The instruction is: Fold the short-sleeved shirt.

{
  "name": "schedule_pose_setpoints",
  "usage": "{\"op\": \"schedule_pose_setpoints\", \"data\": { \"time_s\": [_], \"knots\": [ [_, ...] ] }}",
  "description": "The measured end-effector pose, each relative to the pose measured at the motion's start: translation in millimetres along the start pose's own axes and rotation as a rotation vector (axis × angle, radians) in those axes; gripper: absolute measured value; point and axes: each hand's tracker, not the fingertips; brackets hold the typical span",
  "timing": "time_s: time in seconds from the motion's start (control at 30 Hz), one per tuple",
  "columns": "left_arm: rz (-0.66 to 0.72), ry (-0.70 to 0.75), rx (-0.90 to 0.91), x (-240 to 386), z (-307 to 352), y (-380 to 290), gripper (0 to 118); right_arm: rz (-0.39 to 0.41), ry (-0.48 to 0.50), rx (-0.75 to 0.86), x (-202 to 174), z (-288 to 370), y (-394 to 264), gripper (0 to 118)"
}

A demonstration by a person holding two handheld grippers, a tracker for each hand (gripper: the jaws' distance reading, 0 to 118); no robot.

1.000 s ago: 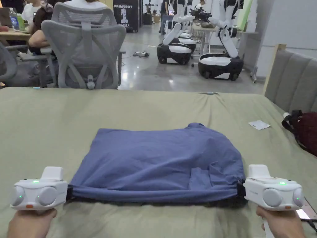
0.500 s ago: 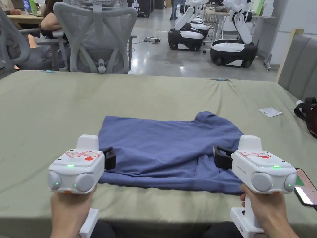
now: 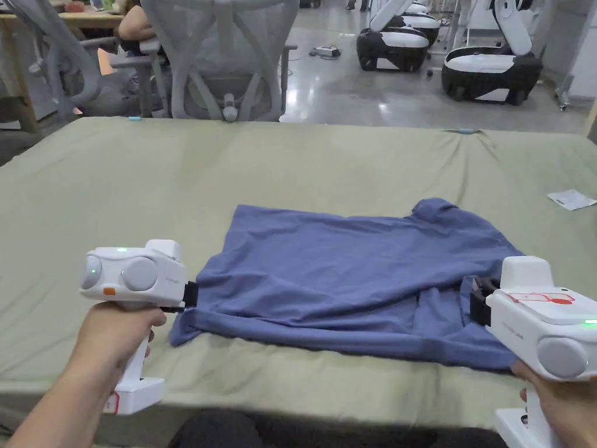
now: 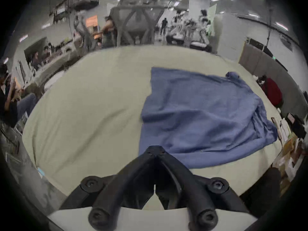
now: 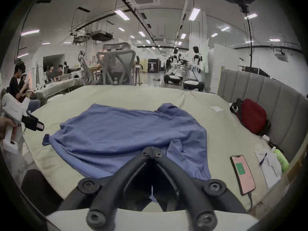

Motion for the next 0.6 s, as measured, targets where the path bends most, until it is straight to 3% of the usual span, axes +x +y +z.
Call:
{"op": "schedule_pose_setpoints", "data": {
  "time_s": [0.03, 0.07, 0.1, 0.13, 0.17, 0.2, 0.33, 0.4, 0.47, 0.6],
  "knots": [
    [0.015, -0.035, 0.001, -2.1, -0.7, -1.9, 0, -0.007, -0.006, -0.006, 4.0, -1.5, -2.3, 0],
    [0.028, -0.055, -0.008, -3.8, -4.1, -3.3, 12, -0.009, -0.01, -0.012, 8.2, -3.0, -4.6, 0],
    [0.033, -0.048, -0.013, -4.5, -8.0, -4.5, 42, -0.01, -0.013, -0.021, 8.8, -3.9, -4.3, 0],
    [0.034, -0.044, -0.015, -3.6, -14.6, -6.9, 91, -0.01, -0.018, -0.029, 12.9, -5.3, -6.2, 0],
    [0.029, -0.039, -0.025, 0.4, -19.2, -10.7, 113, -0.009, -0.025, -0.039, 17.5, -6.3, -8.5, 0],
    [0.016, -0.037, -0.035, 2.2, -24.3, -14.2, 114, -0.01, -0.031, -0.045, 21.8, -6.7, -10.4, 0],
    [0.021, -0.039, -0.074, 4.1, -49.2, -24.7, 54, -0.017, -0.068, -0.081, 44.2, -5.8, -20.5, 0],
    [0.024, -0.051, -0.084, 5.8, -55.4, -30.9, 49, -0.022, -0.091, -0.103, 55.0, -1.5, -25.1, 0],
    [0.022, -0.044, -0.057, 5.3, -46.6, -27.6, 3, -0.036, -0.117, -0.109, 66.3, 4.1, -29.9, 0],
    [-0.022, -0.055, 0.065, 16.8, -12.4, -23.0, 3, -0.054, -0.136, -0.12, 82.8, 10.1, -42.8, 0]
  ]
}}
